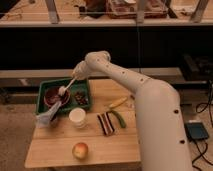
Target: Wipe purple bowl with brush
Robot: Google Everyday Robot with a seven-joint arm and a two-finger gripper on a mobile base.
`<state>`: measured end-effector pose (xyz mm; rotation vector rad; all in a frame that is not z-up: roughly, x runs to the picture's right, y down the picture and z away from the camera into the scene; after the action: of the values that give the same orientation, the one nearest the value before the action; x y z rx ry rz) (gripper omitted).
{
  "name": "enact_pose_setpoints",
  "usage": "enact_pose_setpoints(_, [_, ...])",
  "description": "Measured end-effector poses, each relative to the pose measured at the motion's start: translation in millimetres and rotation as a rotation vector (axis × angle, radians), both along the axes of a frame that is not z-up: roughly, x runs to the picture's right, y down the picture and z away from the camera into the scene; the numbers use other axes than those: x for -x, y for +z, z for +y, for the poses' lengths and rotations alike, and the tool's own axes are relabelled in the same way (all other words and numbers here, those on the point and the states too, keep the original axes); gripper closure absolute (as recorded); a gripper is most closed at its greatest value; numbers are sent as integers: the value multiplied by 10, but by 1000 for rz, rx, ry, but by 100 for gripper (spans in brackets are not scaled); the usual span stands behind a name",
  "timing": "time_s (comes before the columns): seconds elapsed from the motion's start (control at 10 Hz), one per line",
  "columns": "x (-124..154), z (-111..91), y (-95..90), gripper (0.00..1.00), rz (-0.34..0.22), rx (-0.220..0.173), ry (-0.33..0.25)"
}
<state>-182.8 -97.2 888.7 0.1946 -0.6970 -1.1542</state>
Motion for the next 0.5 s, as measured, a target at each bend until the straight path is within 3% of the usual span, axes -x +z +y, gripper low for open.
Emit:
enact_pose_setpoints(0.3, [386,-147,-64,86,-37,-26,-14])
enact_pose_setpoints(0.5, [484,-132,-152,86,-59,-35,-36])
